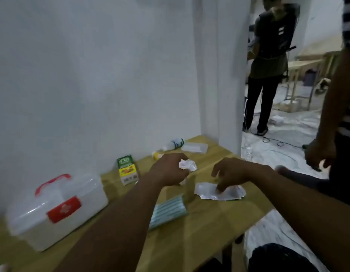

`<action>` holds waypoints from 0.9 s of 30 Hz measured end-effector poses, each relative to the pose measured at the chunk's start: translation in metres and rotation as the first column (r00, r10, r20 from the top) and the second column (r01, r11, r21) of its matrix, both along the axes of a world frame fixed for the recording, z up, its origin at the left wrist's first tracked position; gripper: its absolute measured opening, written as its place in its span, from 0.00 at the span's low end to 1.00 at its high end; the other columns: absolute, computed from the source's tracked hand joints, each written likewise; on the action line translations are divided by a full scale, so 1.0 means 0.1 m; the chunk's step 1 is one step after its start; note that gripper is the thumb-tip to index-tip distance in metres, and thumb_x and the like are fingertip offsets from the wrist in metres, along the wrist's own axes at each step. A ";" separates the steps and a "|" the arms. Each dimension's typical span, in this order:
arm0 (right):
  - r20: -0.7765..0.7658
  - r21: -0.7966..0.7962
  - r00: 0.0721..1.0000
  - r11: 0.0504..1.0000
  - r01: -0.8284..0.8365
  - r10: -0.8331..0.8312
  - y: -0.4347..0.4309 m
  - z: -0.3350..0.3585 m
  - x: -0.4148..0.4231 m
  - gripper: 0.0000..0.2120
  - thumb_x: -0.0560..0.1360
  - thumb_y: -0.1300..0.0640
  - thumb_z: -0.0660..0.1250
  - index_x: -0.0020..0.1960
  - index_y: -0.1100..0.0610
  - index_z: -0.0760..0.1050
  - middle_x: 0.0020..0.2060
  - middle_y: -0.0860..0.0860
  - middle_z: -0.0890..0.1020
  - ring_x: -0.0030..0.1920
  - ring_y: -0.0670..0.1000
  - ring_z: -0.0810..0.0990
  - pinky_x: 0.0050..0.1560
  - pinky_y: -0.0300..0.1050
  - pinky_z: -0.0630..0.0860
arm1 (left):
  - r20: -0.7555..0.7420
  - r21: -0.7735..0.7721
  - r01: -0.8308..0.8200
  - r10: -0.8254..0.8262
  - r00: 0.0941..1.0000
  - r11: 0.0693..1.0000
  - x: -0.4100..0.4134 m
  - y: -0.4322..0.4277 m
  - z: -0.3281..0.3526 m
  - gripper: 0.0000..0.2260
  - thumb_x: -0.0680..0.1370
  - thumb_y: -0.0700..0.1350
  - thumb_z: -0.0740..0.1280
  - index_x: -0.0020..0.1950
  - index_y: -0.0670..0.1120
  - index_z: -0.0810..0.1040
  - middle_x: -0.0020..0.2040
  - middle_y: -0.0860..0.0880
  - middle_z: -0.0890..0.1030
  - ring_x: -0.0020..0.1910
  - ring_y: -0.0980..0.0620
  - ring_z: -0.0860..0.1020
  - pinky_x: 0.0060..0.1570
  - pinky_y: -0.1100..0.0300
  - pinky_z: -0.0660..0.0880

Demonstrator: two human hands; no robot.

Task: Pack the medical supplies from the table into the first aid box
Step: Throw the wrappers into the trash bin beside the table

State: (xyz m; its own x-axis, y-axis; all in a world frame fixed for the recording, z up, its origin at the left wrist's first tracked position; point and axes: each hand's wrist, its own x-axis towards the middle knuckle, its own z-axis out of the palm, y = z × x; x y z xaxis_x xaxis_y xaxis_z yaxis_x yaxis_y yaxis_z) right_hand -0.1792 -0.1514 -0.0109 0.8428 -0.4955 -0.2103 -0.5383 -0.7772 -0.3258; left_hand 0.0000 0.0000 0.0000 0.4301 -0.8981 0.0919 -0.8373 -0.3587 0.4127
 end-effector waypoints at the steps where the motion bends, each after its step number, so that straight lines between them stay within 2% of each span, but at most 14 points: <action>1: -0.033 0.007 0.999 1.000 0.007 -0.007 -0.05 -0.07 -0.01 0.31 0.59 0.42 0.81 0.60 0.47 0.78 0.54 0.46 0.76 0.51 0.48 0.75 0.51 0.43 0.76 | 0.007 0.018 0.026 -0.027 1.000 0.999 0.02 -0.13 -0.08 0.21 0.74 0.52 0.69 0.67 0.52 0.77 0.64 0.49 0.80 0.63 0.49 0.78 0.61 0.52 0.75; 4: -0.048 0.016 0.999 1.000 0.019 -0.018 -0.14 -0.22 0.03 0.30 0.59 0.45 0.82 0.58 0.50 0.78 0.51 0.45 0.74 0.50 0.48 0.76 0.50 0.45 0.77 | 0.063 0.123 0.059 -0.067 0.996 0.991 0.07 -0.45 -0.31 0.26 0.74 0.54 0.65 0.72 0.51 0.72 0.69 0.46 0.76 0.69 0.45 0.73 0.66 0.49 0.71; 7: -0.053 0.068 0.998 0.997 0.035 -0.032 -0.27 -0.27 0.11 0.25 0.60 0.44 0.82 0.52 0.52 0.81 0.50 0.49 0.81 0.48 0.51 0.79 0.48 0.47 0.78 | 0.096 0.204 0.047 -0.068 0.993 0.978 0.11 -0.72 -0.55 0.26 0.78 0.53 0.65 0.76 0.51 0.68 0.73 0.45 0.74 0.71 0.42 0.72 0.67 0.47 0.71; 10: -0.136 0.088 0.991 0.996 0.018 -0.006 -0.32 -0.26 0.18 0.23 0.61 0.44 0.81 0.48 0.55 0.80 0.46 0.51 0.82 0.41 0.49 0.77 0.39 0.42 0.73 | 0.197 0.155 0.058 -0.089 0.976 0.986 0.14 -0.83 -0.68 0.20 0.76 0.52 0.66 0.69 0.52 0.75 0.65 0.44 0.78 0.63 0.41 0.75 0.60 0.45 0.75; 13: -0.138 0.081 0.990 0.996 0.045 -0.034 -0.38 -0.23 0.22 0.24 0.61 0.44 0.81 0.45 0.53 0.72 0.40 0.47 0.75 0.36 0.46 0.71 0.34 0.41 0.68 | 0.250 0.096 0.095 -0.116 0.961 0.991 0.16 -0.87 -0.69 0.16 0.75 0.49 0.69 0.63 0.53 0.79 0.57 0.45 0.79 0.58 0.44 0.76 0.54 0.46 0.77; 15: -0.141 0.076 0.988 0.995 0.071 -0.059 -0.41 -0.23 0.21 0.24 0.61 0.44 0.81 0.43 0.51 0.69 0.40 0.46 0.74 0.36 0.46 0.70 0.34 0.42 0.67 | 0.288 0.090 0.131 -0.152 0.945 0.987 0.15 -0.86 -0.67 0.13 0.77 0.51 0.66 0.60 0.51 0.81 0.54 0.45 0.81 0.56 0.44 0.78 0.51 0.48 0.77; 18: -0.138 0.086 0.986 0.990 0.111 -0.098 -0.40 -0.21 0.09 0.23 0.63 0.45 0.80 0.41 0.48 0.66 0.41 0.44 0.72 0.40 0.48 0.72 0.34 0.41 0.67 | 0.372 0.093 0.166 -0.189 0.909 0.982 0.09 -0.82 -0.66 0.13 0.80 0.52 0.62 0.55 0.47 0.83 0.50 0.45 0.82 0.51 0.44 0.80 0.46 0.52 0.76; 21: -0.071 0.149 0.982 0.971 0.185 -0.176 -0.39 -0.18 -0.11 0.19 0.66 0.51 0.78 0.44 0.48 0.67 0.45 0.47 0.77 0.41 0.51 0.76 0.35 0.43 0.72 | 0.422 0.086 0.185 -0.204 0.883 0.979 -0.03 -0.75 -0.61 0.12 0.80 0.45 0.62 0.59 0.46 0.81 0.54 0.45 0.83 0.54 0.44 0.80 0.49 0.50 0.76; 24: 0.042 0.192 0.960 0.945 0.265 -0.277 -0.40 -0.04 -0.39 0.13 0.69 0.57 0.75 0.46 0.50 0.71 0.47 0.57 0.83 0.41 0.58 0.83 0.33 0.45 0.77 | 0.433 -0.054 0.194 -0.152 0.888 0.980 -0.21 -0.72 -0.45 0.12 0.80 0.45 0.63 0.61 0.49 0.81 0.56 0.46 0.84 0.55 0.43 0.81 0.50 0.49 0.78; 26: 0.116 0.183 0.936 0.934 0.309 -0.332 -0.39 0.13 -0.62 0.11 0.70 0.59 0.73 0.48 0.52 0.74 0.48 0.57 0.82 0.42 0.60 0.84 0.33 0.47 0.79 | 0.368 -0.209 0.207 -0.119 0.922 0.956 -0.40 -0.73 -0.28 0.10 0.79 0.48 0.65 0.58 0.50 0.83 0.51 0.48 0.85 0.52 0.45 0.82 0.46 0.50 0.78; 27: 0.154 0.193 0.919 0.924 0.332 -0.362 -0.38 0.22 -0.74 0.11 0.71 0.60 0.73 0.50 0.54 0.75 0.47 0.56 0.80 0.39 0.59 0.83 0.31 0.46 0.79 | 0.320 -0.280 0.211 -0.116 0.940 0.936 -0.52 -0.75 -0.17 0.09 0.78 0.49 0.67 0.56 0.51 0.83 0.48 0.49 0.86 0.49 0.46 0.82 0.44 0.51 0.78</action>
State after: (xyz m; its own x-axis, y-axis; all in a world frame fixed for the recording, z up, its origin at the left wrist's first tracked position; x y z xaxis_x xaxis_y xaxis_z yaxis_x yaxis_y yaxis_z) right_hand -0.2534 -0.1897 0.0109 0.6549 -0.7365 -0.1691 -0.6834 -0.4817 -0.5485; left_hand -0.0524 -0.0752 -0.0173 0.1901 -0.8607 0.4723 -0.9732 -0.1018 0.2062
